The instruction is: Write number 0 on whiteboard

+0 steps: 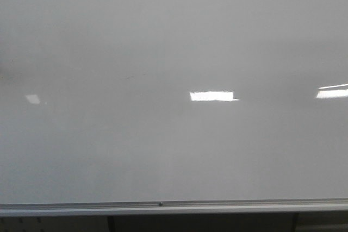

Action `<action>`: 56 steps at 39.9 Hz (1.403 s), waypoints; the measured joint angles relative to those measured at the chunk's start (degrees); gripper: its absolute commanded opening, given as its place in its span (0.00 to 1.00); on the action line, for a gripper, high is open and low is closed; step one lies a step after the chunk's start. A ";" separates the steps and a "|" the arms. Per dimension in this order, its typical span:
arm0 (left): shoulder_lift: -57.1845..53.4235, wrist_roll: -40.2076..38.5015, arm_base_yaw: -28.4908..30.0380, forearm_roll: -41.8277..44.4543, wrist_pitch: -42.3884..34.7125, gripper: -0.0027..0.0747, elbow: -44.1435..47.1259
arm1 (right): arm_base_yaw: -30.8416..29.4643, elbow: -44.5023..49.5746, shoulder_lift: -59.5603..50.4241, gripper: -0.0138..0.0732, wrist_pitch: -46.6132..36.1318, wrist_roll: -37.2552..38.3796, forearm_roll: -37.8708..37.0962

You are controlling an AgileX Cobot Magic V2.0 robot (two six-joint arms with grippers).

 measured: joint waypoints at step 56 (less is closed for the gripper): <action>-7.32 20.69 -10.80 -11.84 26.34 0.01 -3.14 | 0.00 0.00 0.20 0.85 1.10 0.00 0.00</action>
